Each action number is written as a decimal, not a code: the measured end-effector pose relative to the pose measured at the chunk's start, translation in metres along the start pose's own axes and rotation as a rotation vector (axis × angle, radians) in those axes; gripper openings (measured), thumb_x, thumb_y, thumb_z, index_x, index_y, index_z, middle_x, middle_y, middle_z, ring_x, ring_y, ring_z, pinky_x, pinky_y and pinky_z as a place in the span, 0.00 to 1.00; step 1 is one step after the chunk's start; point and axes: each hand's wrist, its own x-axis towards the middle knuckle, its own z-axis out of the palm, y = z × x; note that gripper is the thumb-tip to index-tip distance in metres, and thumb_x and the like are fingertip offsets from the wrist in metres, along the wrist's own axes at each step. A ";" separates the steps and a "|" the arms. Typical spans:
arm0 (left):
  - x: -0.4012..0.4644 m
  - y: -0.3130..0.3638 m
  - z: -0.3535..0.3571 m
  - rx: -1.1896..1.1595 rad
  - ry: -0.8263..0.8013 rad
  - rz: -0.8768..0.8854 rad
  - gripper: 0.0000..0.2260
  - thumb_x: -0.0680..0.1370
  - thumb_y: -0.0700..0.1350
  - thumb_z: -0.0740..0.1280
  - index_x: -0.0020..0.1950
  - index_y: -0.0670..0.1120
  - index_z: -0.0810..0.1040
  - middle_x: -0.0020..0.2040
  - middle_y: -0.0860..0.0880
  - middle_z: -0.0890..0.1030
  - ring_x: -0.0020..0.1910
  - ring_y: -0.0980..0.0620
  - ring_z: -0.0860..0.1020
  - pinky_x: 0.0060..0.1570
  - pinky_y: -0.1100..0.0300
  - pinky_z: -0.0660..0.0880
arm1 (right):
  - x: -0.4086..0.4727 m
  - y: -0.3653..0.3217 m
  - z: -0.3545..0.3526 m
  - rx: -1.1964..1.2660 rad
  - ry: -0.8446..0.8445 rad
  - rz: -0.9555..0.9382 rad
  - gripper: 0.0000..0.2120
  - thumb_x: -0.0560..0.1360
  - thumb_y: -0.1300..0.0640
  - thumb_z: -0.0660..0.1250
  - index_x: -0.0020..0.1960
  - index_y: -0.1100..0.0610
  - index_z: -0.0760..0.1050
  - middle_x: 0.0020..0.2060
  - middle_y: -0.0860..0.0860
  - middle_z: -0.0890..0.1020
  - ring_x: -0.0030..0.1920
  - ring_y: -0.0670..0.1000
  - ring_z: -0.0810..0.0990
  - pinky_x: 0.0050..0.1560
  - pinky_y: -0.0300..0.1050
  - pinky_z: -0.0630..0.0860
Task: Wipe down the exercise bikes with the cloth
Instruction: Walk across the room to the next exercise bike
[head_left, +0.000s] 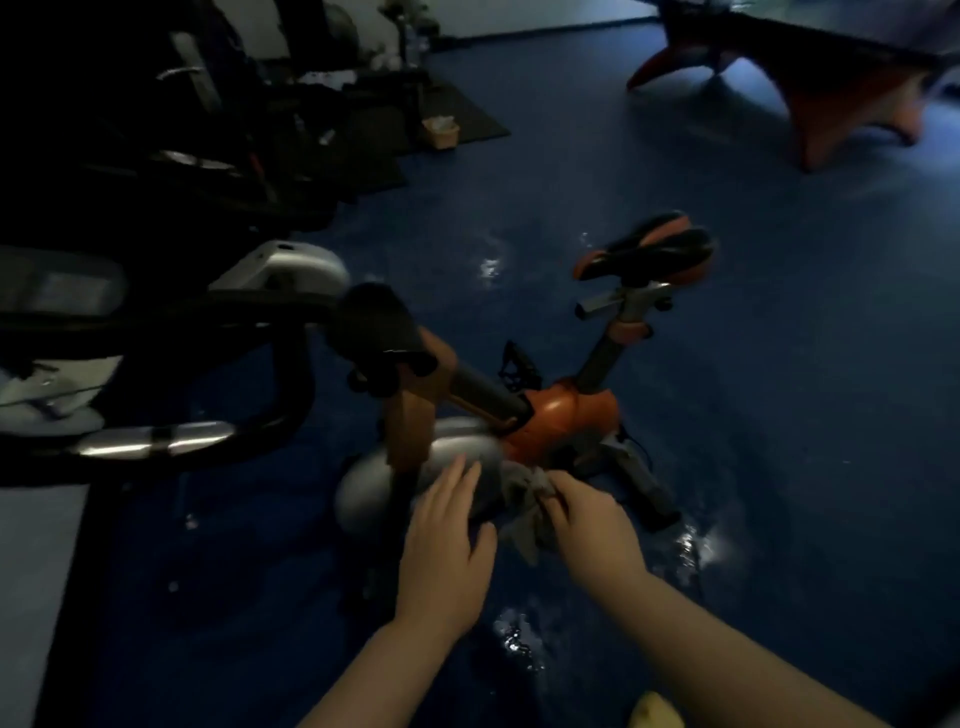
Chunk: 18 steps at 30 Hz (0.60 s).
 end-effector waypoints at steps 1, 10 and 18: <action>0.007 0.005 0.017 0.024 -0.079 -0.028 0.26 0.81 0.49 0.60 0.78 0.53 0.57 0.79 0.58 0.53 0.78 0.57 0.50 0.77 0.55 0.52 | -0.003 0.020 -0.008 -0.074 -0.015 0.037 0.07 0.80 0.51 0.58 0.53 0.48 0.74 0.45 0.49 0.83 0.45 0.53 0.80 0.41 0.48 0.75; 0.062 0.116 0.174 0.203 -0.502 0.020 0.22 0.78 0.47 0.61 0.72 0.47 0.70 0.72 0.50 0.71 0.70 0.49 0.69 0.67 0.57 0.66 | -0.033 0.187 -0.105 -0.205 -0.064 0.346 0.09 0.81 0.53 0.55 0.50 0.55 0.71 0.44 0.54 0.81 0.42 0.56 0.79 0.35 0.47 0.70; 0.105 0.214 0.275 0.236 -0.655 0.045 0.20 0.78 0.47 0.62 0.70 0.47 0.71 0.70 0.47 0.72 0.68 0.46 0.71 0.64 0.55 0.70 | -0.030 0.293 -0.174 -0.279 -0.131 0.430 0.11 0.80 0.58 0.56 0.60 0.52 0.69 0.56 0.52 0.77 0.51 0.55 0.78 0.41 0.44 0.68</action>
